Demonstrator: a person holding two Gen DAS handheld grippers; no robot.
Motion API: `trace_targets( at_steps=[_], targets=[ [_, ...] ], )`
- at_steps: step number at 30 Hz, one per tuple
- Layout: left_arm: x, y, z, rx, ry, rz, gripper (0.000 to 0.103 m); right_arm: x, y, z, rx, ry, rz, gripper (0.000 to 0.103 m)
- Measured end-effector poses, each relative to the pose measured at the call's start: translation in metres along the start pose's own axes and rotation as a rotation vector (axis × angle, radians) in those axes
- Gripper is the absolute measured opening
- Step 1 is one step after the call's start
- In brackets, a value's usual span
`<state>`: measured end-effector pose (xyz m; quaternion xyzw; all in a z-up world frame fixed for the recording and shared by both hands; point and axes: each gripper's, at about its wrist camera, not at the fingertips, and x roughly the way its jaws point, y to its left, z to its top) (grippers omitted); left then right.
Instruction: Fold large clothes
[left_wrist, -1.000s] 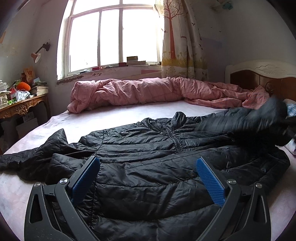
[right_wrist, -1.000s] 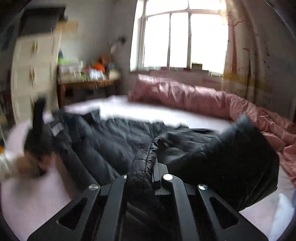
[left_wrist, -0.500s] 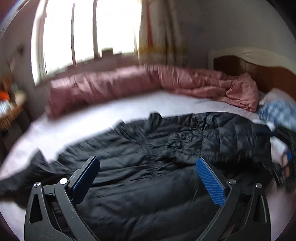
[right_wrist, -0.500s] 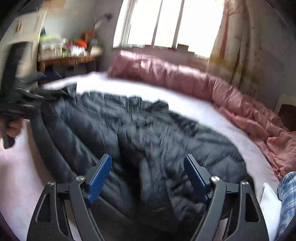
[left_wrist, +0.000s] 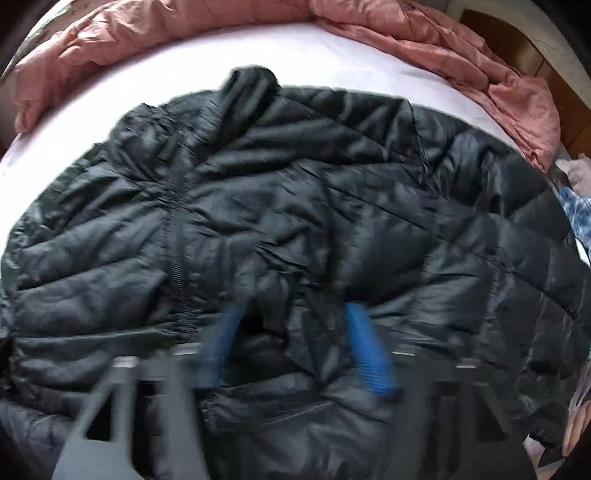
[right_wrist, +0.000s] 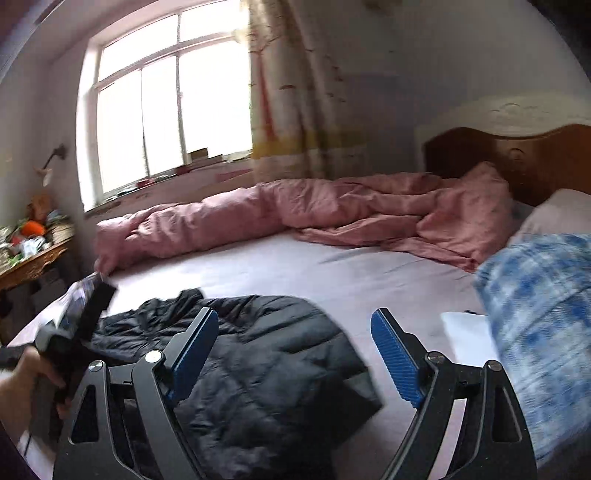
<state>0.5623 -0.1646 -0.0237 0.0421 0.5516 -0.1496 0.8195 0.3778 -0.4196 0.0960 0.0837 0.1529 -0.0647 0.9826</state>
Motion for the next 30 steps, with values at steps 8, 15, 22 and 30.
trace_targets(
  at_steps=[8,15,22,30],
  targets=[
    [-0.076,0.004,0.001,0.012,-0.360,0.402,0.006,0.004,0.000,-0.004,-0.002,0.042,0.001,0.086],
    [-0.100,0.094,-0.033,-0.052,-0.443,0.955,0.006,0.035,0.031,-0.025,-0.114,0.267,0.208,0.086],
    [-0.101,0.152,-0.079,-0.186,-0.413,0.906,0.011,0.062,0.057,-0.055,-0.218,0.363,0.114,0.086],
    [-0.097,0.133,-0.098,-0.135,-0.476,0.809,0.066,0.081,0.063,-0.068,-0.279,0.409,0.020,0.086]
  ],
)
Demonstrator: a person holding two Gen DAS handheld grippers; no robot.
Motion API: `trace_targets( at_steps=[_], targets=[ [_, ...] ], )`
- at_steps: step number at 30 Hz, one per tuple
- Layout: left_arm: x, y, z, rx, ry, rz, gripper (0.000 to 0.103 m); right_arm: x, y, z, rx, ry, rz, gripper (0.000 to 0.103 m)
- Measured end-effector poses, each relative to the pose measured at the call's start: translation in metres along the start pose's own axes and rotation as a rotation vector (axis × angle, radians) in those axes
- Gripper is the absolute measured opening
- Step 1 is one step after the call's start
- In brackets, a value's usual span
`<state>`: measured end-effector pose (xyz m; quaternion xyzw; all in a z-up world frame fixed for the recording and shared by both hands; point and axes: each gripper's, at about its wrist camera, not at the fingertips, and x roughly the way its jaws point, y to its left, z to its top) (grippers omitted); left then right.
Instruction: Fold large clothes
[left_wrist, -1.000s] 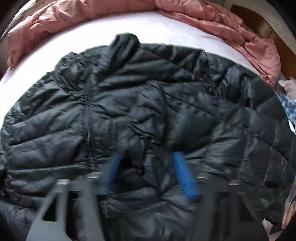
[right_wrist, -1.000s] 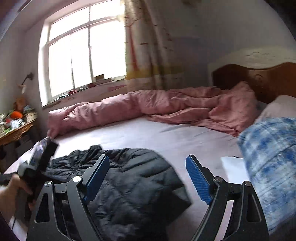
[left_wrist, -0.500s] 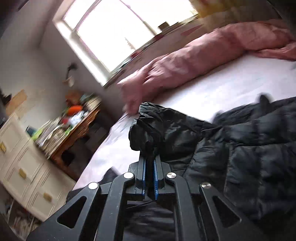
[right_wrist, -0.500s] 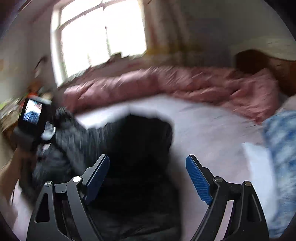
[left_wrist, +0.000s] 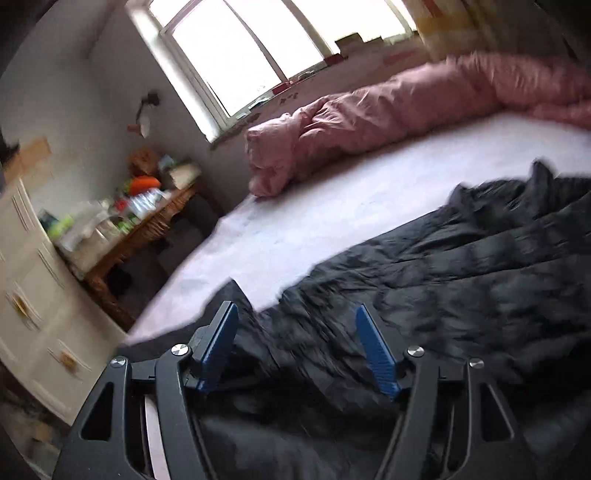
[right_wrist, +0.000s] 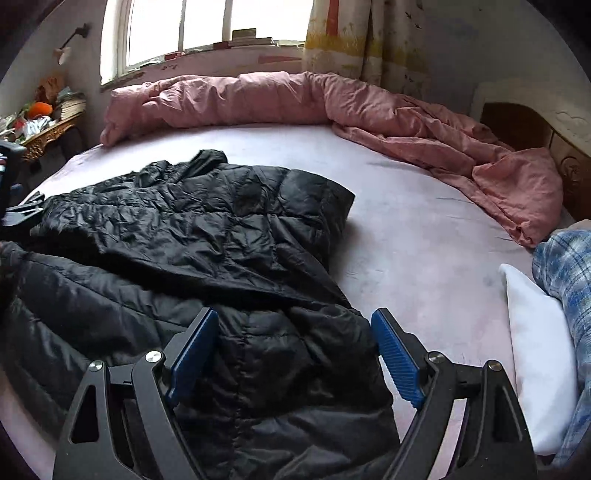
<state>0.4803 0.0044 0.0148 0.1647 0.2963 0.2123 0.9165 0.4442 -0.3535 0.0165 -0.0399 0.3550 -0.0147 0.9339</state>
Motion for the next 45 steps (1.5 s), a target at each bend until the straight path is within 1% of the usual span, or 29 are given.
trace_targets(
  at_steps=[2,3,5,7,10,12,14,15,17,18,19,21,23,26,28,29,31,33,34,35,37,38,41,43,44,45],
  targets=[
    [-0.020,0.014,-0.021,-0.066,0.006,-0.076,0.066,-0.004,-0.003,0.000,0.016,-0.012,0.006,0.086],
    [-0.029,0.019,-0.031,-0.097,-0.016,-0.106,0.067,-0.005,-0.004,0.001,0.023,-0.018,0.008,0.086],
    [-0.044,0.026,-0.053,-0.137,-0.063,-0.132,0.068,-0.011,-0.006,0.003,0.047,-0.047,-0.004,0.086],
    [-0.049,0.029,-0.065,-0.143,-0.085,-0.163,0.068,-0.018,-0.009,0.003,0.070,-0.087,-0.027,0.086],
    [-0.041,0.026,-0.070,-0.142,-0.082,-0.199,0.069,-0.027,-0.013,0.003,0.098,-0.157,-0.055,0.086],
    [-0.034,0.018,-0.070,-0.115,-0.067,-0.220,0.076,-0.031,-0.013,0.004,0.104,-0.198,-0.066,0.087],
    [-0.034,0.012,-0.069,-0.091,-0.065,-0.221,0.078,-0.034,-0.011,0.004,0.094,-0.237,-0.080,0.093],
    [-0.034,0.011,-0.069,-0.087,-0.073,-0.223,0.078,-0.035,-0.008,0.004,0.087,-0.252,-0.090,0.102],
    [-0.039,0.017,-0.066,-0.101,-0.106,-0.240,0.078,-0.040,-0.003,0.003,0.068,-0.288,-0.110,0.103],
    [-0.044,0.023,-0.066,-0.123,-0.136,-0.244,0.078,-0.044,0.001,0.002,0.056,-0.304,-0.114,0.103],
    [-0.052,0.032,-0.064,-0.155,-0.186,-0.238,0.079,-0.047,0.005,0.002,0.049,-0.320,-0.109,0.103],
    [-0.064,0.055,-0.057,-0.207,-0.266,-0.207,0.094,-0.052,0.010,0.001,0.046,-0.336,-0.089,0.103],
    [-0.067,0.082,-0.053,-0.265,-0.286,-0.201,0.097,-0.052,0.014,0.001,0.043,-0.324,-0.057,0.103],
    [-0.057,0.127,-0.054,-0.416,-0.249,-0.191,0.099,-0.044,0.017,0.000,0.043,-0.293,-0.045,0.103],
    [-0.044,0.155,-0.058,-0.532,-0.196,-0.174,0.099,-0.039,0.020,-0.003,0.033,-0.278,-0.060,0.103],
    [-0.037,0.166,-0.062,-0.583,-0.170,-0.196,0.099,-0.037,0.021,-0.003,0.025,-0.273,-0.074,0.103],
    [-0.020,0.184,-0.068,-0.669,-0.108,-0.266,0.100,-0.035,0.023,-0.005,0.019,-0.270,-0.083,0.103],
    [-0.004,0.193,-0.075,-0.721,-0.051,-0.313,0.099,-0.035,0.024,-0.006,0.018,-0.272,-0.085,0.103],
    [0.003,0.197,-0.078,-0.744,-0.046,-0.345,0.099,-0.034,0.024,-0.006,0.018,-0.273,-0.083,0.103],
    [0.008,0.199,-0.080,-0.751,-0.043,-0.359,0.100,-0.034,0.024,-0.006,0.019,-0.274,-0.081,0.103],
    [0.017,0.204,-0.083,-0.764,-0.001,-0.339,0.100,-0.033,0.023,-0.007,0.022,-0.278,-0.079,0.103],
    [0.023,0.208,-0.087,-0.791,0.016,-0.344,0.100,-0.033,0.022,-0.006,0.023,-0.278,-0.078,0.103],
    [0.040,0.225,-0.100,-0.889,0.066,-0.381,0.100,-0.034,0.022,-0.007,0.020,-0.277,-0.083,0.103],
    [0.055,0.240,-0.108,-0.933,0.096,-0.407,0.100,-0.035,0.021,-0.006,0.021,-0.280,-0.077,0.103],
    [0.064,0.249,-0.112,-0.951,0.104,-0.404,0.100,-0.034,0.020,-0.006,0.022,-0.281,-0.077,0.103],
    [0.072,0.259,-0.116,-0.970,0.115,-0.381,0.100,-0.035,0.019,-0.006,0.024,-0.281,-0.078,0.103]
  ],
)
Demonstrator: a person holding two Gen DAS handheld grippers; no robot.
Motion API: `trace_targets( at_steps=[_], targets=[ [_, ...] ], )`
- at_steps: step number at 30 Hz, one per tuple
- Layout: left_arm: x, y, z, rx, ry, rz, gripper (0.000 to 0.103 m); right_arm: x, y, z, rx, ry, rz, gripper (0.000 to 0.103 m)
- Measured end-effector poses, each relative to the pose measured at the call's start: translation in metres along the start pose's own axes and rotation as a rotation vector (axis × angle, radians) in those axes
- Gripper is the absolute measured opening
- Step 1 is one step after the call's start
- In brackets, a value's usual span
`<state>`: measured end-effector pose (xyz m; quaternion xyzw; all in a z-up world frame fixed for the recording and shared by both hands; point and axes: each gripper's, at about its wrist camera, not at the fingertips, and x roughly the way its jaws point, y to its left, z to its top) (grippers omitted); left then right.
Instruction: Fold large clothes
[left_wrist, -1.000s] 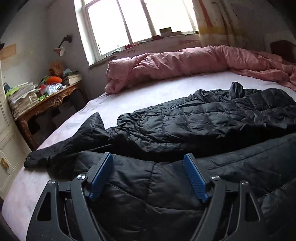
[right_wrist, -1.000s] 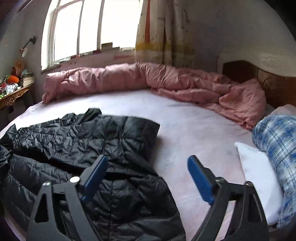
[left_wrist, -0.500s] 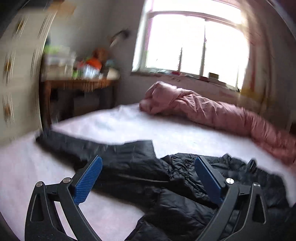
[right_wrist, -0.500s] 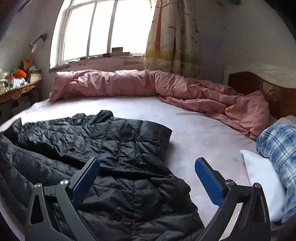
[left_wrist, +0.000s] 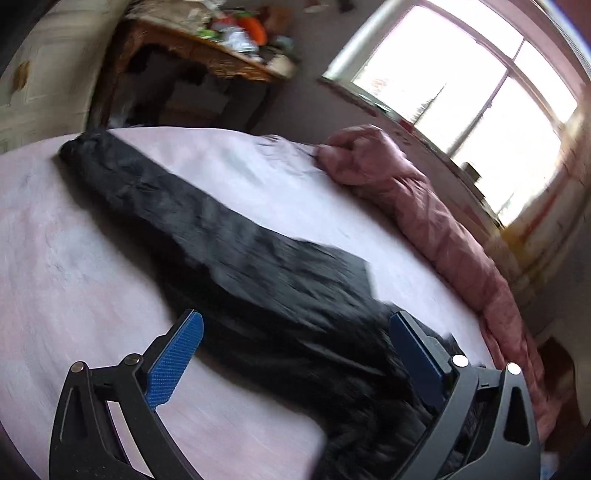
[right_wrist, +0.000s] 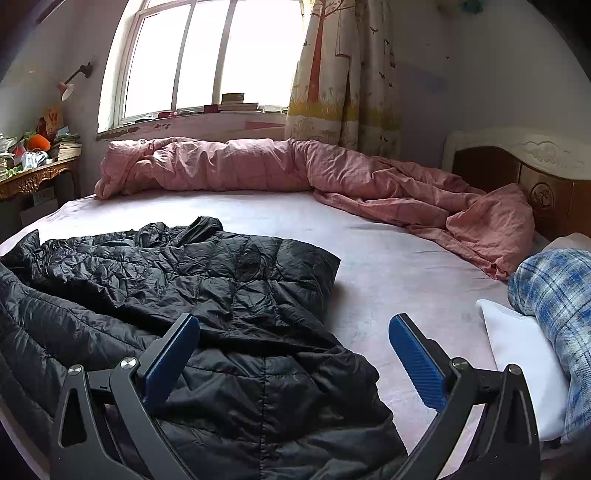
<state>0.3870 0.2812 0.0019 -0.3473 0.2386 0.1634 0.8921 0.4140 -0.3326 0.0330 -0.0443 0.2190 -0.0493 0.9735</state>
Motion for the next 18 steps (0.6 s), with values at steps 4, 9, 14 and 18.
trace_targets(
  at_steps=[4,9,14,18],
  targets=[
    [0.023,0.043,0.018,-0.098,0.030,0.063,0.100,0.000,0.000,0.000,0.000,0.001,0.003,0.103],
    [0.053,0.069,0.021,-0.143,0.060,0.111,0.099,-0.001,-0.004,0.001,0.030,0.016,0.032,0.103],
    [0.062,0.065,0.020,-0.067,0.038,0.123,0.048,-0.001,-0.009,0.001,0.072,0.026,0.056,0.103],
    [0.064,0.069,0.020,-0.093,0.048,0.015,0.003,0.001,-0.012,0.001,0.096,0.046,0.069,0.103]
  ],
)
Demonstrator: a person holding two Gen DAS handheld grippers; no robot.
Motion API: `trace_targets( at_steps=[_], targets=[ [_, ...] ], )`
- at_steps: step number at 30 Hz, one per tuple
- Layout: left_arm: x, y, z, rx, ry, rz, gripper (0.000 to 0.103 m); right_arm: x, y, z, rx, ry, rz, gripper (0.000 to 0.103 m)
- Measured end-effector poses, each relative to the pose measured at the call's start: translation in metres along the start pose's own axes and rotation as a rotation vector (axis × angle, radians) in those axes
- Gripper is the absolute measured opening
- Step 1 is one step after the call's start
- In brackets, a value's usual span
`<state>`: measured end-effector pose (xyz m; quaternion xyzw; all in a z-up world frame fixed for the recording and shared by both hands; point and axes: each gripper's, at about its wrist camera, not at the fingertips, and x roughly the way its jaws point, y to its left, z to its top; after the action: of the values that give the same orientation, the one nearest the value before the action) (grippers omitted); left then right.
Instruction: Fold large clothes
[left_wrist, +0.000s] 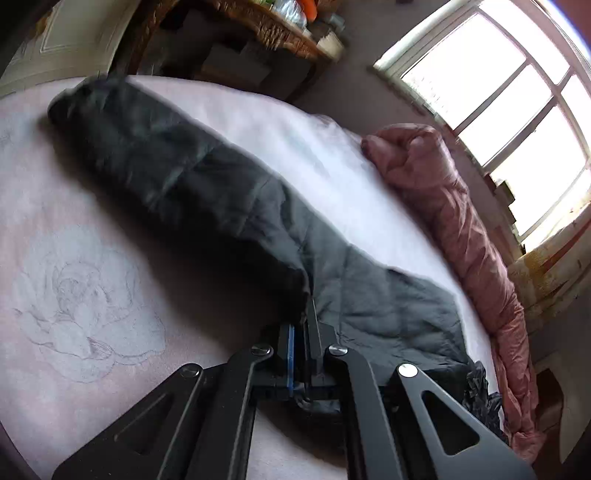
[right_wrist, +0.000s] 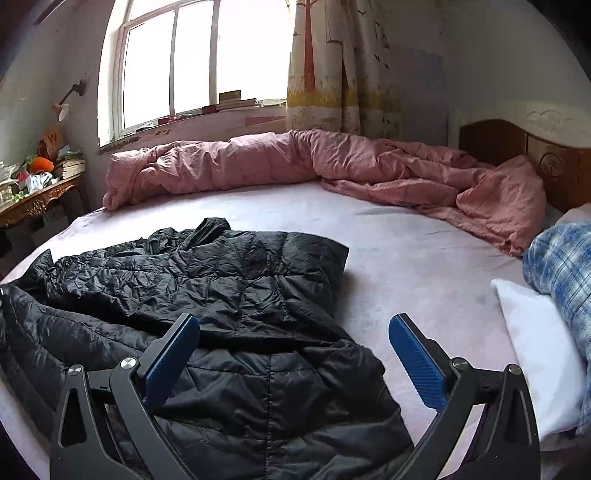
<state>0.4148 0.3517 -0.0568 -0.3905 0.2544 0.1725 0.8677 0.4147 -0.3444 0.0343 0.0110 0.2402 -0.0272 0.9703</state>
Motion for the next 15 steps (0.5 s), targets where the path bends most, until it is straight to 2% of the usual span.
trace_targets(
  at_steps=[1,3,5,7,8,10,12,15],
  targets=[
    [-0.012,-0.011,0.001,0.048,-0.051,0.000,0.002,0.000,0.000,0.000,0.001,-0.002,-0.001,0.103],
    [-0.042,-0.038,0.000,0.144,-0.159,-0.057,0.002,0.000,-0.001,0.001,-0.002,-0.003,-0.006,0.103],
    [-0.075,-0.070,-0.009,0.214,-0.241,-0.177,0.002,0.000,0.000,0.001,-0.012,-0.007,-0.022,0.103],
    [-0.095,-0.097,-0.026,0.230,-0.264,-0.340,0.002,0.001,0.002,-0.001,-0.018,0.000,-0.026,0.103],
    [-0.102,-0.113,-0.039,0.254,-0.249,-0.417,0.002,0.002,0.002,0.000,-0.018,0.008,-0.026,0.103],
    [-0.107,-0.152,-0.067,0.356,-0.191,-0.498,0.002,0.006,0.003,-0.001,-0.021,0.039,-0.046,0.103],
    [-0.111,-0.189,-0.101,0.475,-0.142,-0.537,0.002,0.009,0.005,-0.002,-0.030,0.048,-0.042,0.103],
    [-0.107,-0.229,-0.151,0.631,-0.060,-0.534,0.003,0.007,0.007,-0.003,-0.047,0.038,-0.059,0.103]
  ],
)
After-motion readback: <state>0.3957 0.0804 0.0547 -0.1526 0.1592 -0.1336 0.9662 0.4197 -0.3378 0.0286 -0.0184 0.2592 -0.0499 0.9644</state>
